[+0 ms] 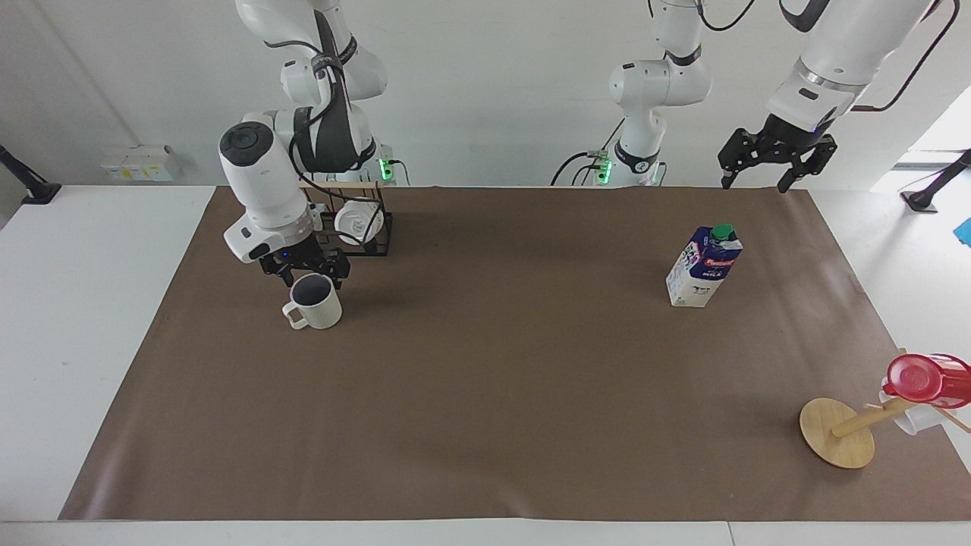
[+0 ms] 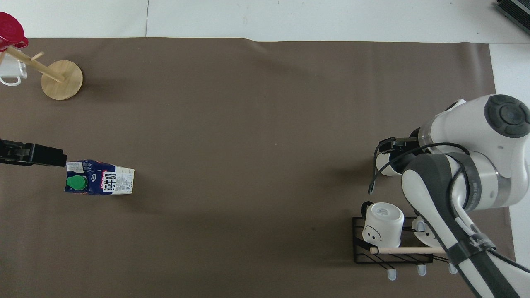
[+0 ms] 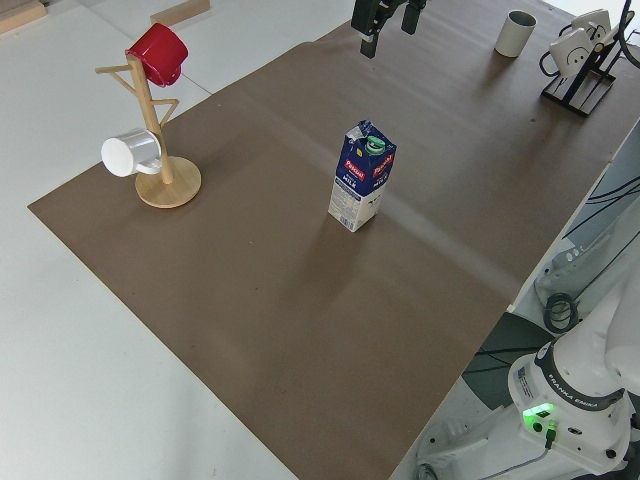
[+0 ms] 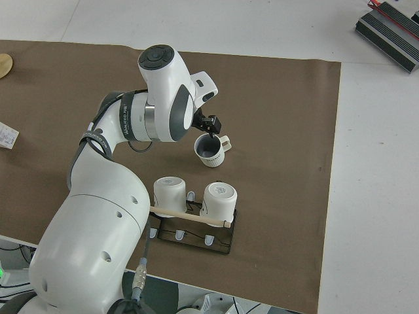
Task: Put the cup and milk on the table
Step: 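Reach the right gripper down to the black-and-white mug, then grasp the mug with the right gripper and carry it toward the table center, then lower the mug with the right gripper while the left gripper grasps the carton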
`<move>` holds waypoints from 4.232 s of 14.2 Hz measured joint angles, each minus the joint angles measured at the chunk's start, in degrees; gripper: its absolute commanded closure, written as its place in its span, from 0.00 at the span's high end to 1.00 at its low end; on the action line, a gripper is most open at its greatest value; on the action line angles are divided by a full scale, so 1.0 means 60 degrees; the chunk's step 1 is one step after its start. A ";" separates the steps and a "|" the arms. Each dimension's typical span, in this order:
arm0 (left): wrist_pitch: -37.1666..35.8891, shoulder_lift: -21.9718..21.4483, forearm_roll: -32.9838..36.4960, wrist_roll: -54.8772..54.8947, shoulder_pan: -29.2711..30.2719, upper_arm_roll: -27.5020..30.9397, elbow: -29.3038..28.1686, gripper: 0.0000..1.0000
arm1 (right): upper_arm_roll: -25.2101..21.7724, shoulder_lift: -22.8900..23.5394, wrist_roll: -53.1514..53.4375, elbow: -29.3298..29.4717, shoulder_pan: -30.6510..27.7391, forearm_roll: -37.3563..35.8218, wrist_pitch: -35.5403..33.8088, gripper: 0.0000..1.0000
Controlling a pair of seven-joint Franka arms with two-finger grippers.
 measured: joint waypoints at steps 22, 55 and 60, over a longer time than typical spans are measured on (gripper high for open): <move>0.0000 0.0000 0.0000 0.0000 0.0000 -0.0001 0.0000 1.00 | -0.0038 0.0607 0.0075 -0.0735 -0.0056 0.0053 0.1307 0.00; 0.0042 -0.0126 0.0000 -0.0004 0.0217 0.0046 -0.0302 1.00 | 0.0046 0.2250 0.8498 0.1838 0.5111 0.0400 0.0772 0.00; 0.1045 -0.0479 0.0000 -0.0004 0.0221 0.0055 -0.1455 1.00 | 0.0019 0.2285 0.8498 0.1846 0.5111 0.0400 0.0790 0.00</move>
